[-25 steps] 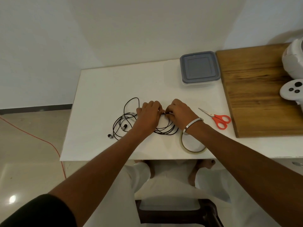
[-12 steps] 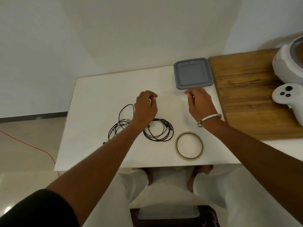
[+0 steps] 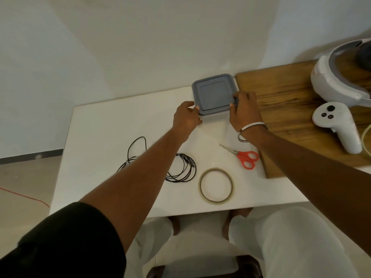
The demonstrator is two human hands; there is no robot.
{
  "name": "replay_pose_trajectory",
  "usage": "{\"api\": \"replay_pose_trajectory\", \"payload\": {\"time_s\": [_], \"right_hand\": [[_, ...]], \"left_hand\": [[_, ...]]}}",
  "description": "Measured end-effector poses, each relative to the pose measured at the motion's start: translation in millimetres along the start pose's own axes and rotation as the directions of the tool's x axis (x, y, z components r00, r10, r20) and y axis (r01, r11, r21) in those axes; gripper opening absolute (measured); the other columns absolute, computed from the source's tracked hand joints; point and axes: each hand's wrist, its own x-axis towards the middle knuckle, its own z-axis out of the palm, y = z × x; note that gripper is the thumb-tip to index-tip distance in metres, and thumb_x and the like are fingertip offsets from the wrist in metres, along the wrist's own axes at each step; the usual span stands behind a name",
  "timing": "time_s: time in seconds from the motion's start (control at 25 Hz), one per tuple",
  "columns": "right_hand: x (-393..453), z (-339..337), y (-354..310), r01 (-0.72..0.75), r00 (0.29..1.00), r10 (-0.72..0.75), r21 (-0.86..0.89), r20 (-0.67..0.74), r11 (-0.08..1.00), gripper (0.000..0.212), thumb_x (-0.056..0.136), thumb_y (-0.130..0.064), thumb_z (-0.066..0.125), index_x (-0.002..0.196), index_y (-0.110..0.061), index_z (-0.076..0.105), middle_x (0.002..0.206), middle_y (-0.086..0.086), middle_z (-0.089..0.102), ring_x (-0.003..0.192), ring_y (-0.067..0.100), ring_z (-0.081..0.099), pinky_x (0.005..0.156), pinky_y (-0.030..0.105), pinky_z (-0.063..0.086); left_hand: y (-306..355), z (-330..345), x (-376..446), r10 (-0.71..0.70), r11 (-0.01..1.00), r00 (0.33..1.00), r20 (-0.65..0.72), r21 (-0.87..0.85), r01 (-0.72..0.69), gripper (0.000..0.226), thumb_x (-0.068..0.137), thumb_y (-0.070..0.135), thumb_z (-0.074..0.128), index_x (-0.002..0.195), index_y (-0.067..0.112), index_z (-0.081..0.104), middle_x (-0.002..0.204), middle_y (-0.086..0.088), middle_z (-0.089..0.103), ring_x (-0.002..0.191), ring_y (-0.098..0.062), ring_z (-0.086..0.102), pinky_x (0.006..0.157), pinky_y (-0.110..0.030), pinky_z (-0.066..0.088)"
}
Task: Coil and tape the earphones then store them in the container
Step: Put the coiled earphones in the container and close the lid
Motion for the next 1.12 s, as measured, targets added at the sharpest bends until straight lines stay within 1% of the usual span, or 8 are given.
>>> {"api": "replay_pose_trajectory", "payload": {"time_s": [0.12, 0.28, 0.48, 0.64, 0.76, 0.88, 1.0, 1.12], "right_hand": [[-4.4, 2.9, -0.3, -0.009, 1.0, 0.009, 0.018, 0.008, 1.0, 0.029, 0.093, -0.012, 0.048, 0.121, -0.003, 0.05, 0.122, 0.02, 0.044, 0.095, 0.033, 0.056, 0.088, 0.037, 0.048], [-16.8, 4.1, -6.3, 0.007, 1.0, -0.006, -0.006, 0.027, 1.0, 0.028, 0.093, -0.013, 0.047, 0.119, -0.003, 0.05, 0.12, 0.02, 0.046, 0.094, 0.033, 0.055, 0.087, 0.037, 0.048], [-49.0, 8.1, -21.5, 0.047, 0.996, -0.043, -0.049, 0.076, 0.998, 0.027, 0.093, -0.015, 0.047, 0.119, -0.005, 0.049, 0.119, 0.019, 0.046, 0.097, 0.032, 0.054, 0.087, 0.038, 0.049], [-72.2, 13.0, -36.4, 0.067, 0.99, -0.06, -0.05, 0.126, 0.997, 0.028, 0.093, -0.018, 0.049, 0.118, -0.006, 0.047, 0.118, 0.018, 0.045, 0.096, 0.031, 0.054, 0.085, 0.039, 0.051], [-87.0, 17.3, -53.5, 0.078, 0.985, -0.053, -0.151, 0.163, 0.985, 0.029, 0.092, -0.022, 0.05, 0.116, -0.006, 0.048, 0.118, 0.018, 0.045, 0.1, 0.032, 0.051, 0.082, 0.039, 0.047], [-96.8, 23.3, -75.9, 0.143, 0.987, -0.116, -0.276, 0.112, 0.95, 0.034, 0.088, -0.024, 0.054, 0.118, -0.009, 0.049, 0.123, 0.016, 0.043, 0.109, 0.033, 0.045, 0.086, 0.045, 0.041], [-98.8, 37.0, -100.2, 0.338, 0.93, -0.289, -0.222, 0.226, 0.915, 0.028, 0.088, -0.023, 0.053, 0.113, -0.013, 0.052, 0.117, 0.01, 0.049, 0.107, 0.029, 0.047, 0.085, 0.041, 0.037], [-100.2, 55.7, -111.2, 0.481, 0.85, -0.391, -0.22, 0.353, 0.848, 0.028, 0.088, -0.029, 0.057, 0.108, -0.01, 0.055, 0.11, 0.012, 0.053, 0.1, 0.03, 0.05, 0.082, 0.042, 0.039]], "left_hand": [[-5.1, -3.4, -2.4, -0.01, 0.997, 1.0, 0.003, -0.074, 0.01, 0.034, 0.099, 0.012, 0.05, 0.133, 0.006, 0.053, 0.102, -0.008, 0.064, 0.081, -0.02, 0.067, 0.089, -0.036, 0.057], [-15.9, -15.5, -17.2, -0.063, 0.971, 0.997, 0.039, -0.229, 0.07, 0.043, 0.095, -0.011, 0.043, 0.135, 0.004, 0.05, 0.096, -0.012, 0.061, 0.086, -0.021, 0.065, 0.087, -0.032, 0.056], [-40.3, -34.7, -50.5, -0.073, 0.921, 0.996, 0.057, -0.38, 0.09, 0.045, 0.09, -0.012, 0.054, 0.133, 0.003, 0.05, 0.1, -0.017, 0.063, 0.095, -0.025, 0.063, 0.089, -0.033, 0.055], [-60.1, -52.4, -72.2, -0.096, 0.903, 0.995, 0.014, -0.42, 0.092, 0.044, 0.088, -0.012, 0.057, 0.129, 0.002, 0.052, 0.094, -0.012, 0.065, 0.085, -0.022, 0.064, 0.086, -0.03, 0.056], [-71.1, -70.4, -82.0, -0.117, 0.897, 0.993, -0.016, -0.43, 0.099, 0.041, 0.088, -0.012, 0.057, 0.126, 0.001, 0.055, 0.092, -0.01, 0.067, 0.081, -0.02, 0.066, 0.088, -0.033, 0.056], [-76.0, -83.9, -86.2, -0.124, 0.895, 0.992, -0.035, -0.436, 0.097, 0.04, 0.087, -0.014, 0.056, 0.125, -0.002, 0.056, 0.102, -0.019, 0.067, 0.088, -0.024, 0.067, 0.09, -0.035, 0.056], [-75.2, -88.9, -89.2, -0.141, 0.888, 0.989, -0.044, -0.447, 0.107, 0.039, 0.085, -0.015, 0.057, 0.122, -0.002, 0.058, 0.11, -0.024, 0.065, 0.09, -0.027, 0.066, 0.073, -0.025, 0.059], [-75.5, -90.8, -90.9, -0.17, 0.877, 0.984, -0.049, -0.463, 0.129, 0.038, 0.085, -0.015, 0.058, 0.121, -0.003, 0.058, 0.104, -0.018, 0.063, 0.084, -0.023, 0.064, 0.052, -0.013, 0.05]]}}
